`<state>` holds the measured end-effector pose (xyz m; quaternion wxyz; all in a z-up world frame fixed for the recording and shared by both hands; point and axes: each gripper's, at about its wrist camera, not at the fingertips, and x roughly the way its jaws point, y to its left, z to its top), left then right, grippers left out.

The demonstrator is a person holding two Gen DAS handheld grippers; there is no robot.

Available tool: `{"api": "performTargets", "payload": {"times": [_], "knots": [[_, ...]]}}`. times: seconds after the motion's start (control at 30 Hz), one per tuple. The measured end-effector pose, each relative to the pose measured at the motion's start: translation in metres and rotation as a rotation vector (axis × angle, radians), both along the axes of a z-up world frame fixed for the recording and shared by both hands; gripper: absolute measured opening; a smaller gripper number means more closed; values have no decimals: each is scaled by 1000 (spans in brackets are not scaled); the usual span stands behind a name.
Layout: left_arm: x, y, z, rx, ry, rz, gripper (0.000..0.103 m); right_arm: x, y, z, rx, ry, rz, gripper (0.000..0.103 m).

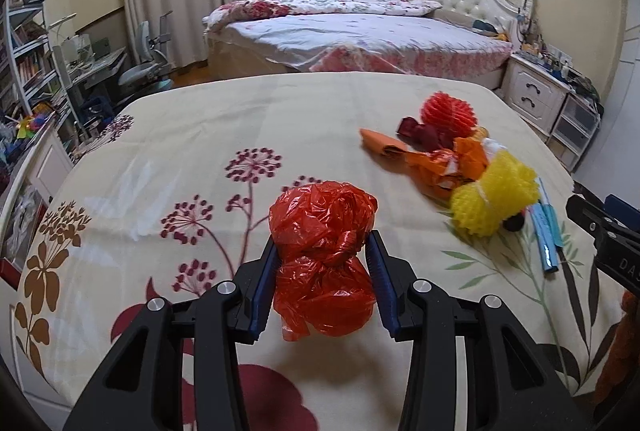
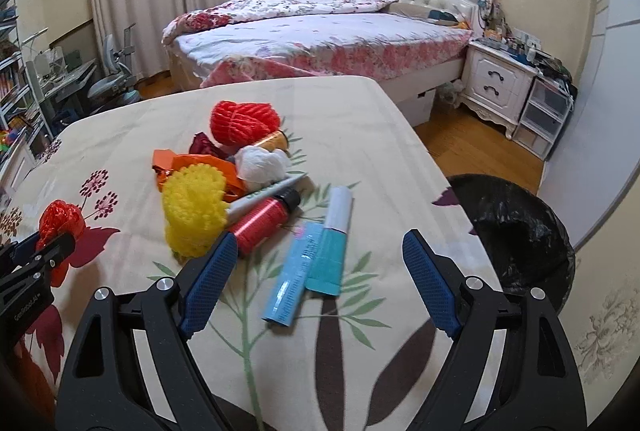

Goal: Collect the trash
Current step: 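Grasp the yellow spiky ball with the right gripper while the left gripper holds the red bag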

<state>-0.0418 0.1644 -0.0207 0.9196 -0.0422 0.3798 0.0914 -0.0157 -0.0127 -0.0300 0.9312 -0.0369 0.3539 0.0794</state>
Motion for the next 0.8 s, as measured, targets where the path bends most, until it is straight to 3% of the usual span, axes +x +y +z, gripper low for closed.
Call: {"api": "performTargets", "payload": {"times": [0.37,0.6,0.8], "knots": [[-7,60,-3,-10,-2,128,43,18,51,-3,2,22,100,82],[-9,62,-6,-5,-8,124,43,27,61,-19,26,97,138,48],[-8,59,-6,-18,-14,107,43,20,60,-16,41,88,153,41]]}}
